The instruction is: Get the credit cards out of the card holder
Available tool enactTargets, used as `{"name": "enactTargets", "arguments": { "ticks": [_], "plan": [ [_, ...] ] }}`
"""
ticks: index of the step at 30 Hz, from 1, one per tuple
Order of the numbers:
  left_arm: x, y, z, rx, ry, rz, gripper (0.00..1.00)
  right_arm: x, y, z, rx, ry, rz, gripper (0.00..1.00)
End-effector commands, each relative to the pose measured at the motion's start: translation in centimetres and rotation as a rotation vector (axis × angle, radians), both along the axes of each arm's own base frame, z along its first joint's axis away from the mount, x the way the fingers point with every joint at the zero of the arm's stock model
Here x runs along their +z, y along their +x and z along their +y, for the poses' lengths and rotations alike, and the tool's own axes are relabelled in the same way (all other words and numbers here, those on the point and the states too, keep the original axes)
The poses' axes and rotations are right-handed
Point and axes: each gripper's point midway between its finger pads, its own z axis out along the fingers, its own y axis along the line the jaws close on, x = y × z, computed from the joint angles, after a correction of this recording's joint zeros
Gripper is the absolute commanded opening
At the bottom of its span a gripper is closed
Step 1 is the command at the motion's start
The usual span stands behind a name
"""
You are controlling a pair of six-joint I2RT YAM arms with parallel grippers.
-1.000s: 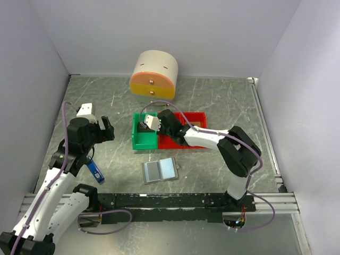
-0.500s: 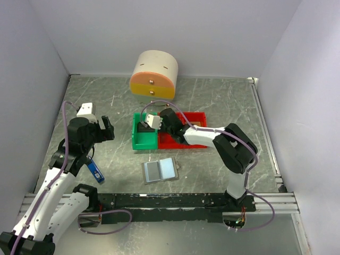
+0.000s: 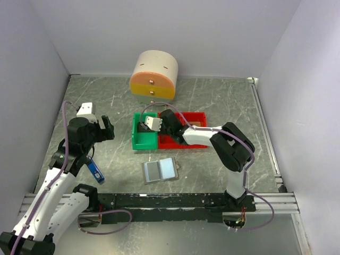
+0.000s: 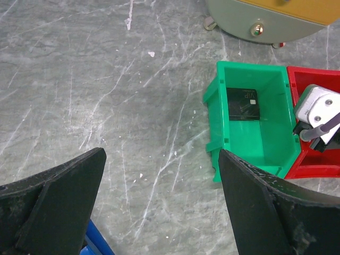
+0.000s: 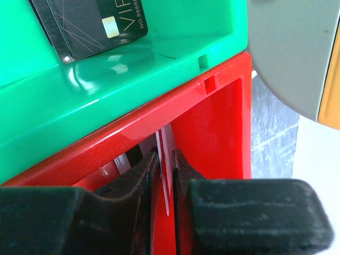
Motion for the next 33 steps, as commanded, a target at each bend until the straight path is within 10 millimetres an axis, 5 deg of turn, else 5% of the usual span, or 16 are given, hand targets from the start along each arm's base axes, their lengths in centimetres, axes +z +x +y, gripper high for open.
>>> {"name": "enactTargets", "arguments": {
  "ticks": [1,7,21,23,28,33],
  "plan": [
    [0.7,0.3,0.0,-0.011,0.001,-0.038,0.99,-0.5,-0.1,-0.3,-0.001,0.002,0.015,0.17],
    [0.7,0.4,-0.2,-0.02,0.001,-0.037,0.99,-0.4,-0.8,-0.9,0.015,-0.001,0.042,0.38],
    [0.5,0.4,-0.5,-0.039,0.001,-0.03,0.99,1.1,-1.1,-1.2,-0.007,0.045,0.048,0.44],
    [0.5,0.4,-0.5,-0.04,0.0,-0.03,0.99,1.4,-1.4,-0.9,0.001,0.07,0.062,0.54],
    [0.2,0.5,-0.3,-0.021,-0.001,-0.009,0.99,2.0,-1.8,-0.6,0.007,0.116,0.065,0.57],
    [0.0,0.5,-0.5,-0.031,0.0,0.001,0.99,5.2,-1.9,-0.4,-0.065,0.285,0.017,0.57]
  ]
}}
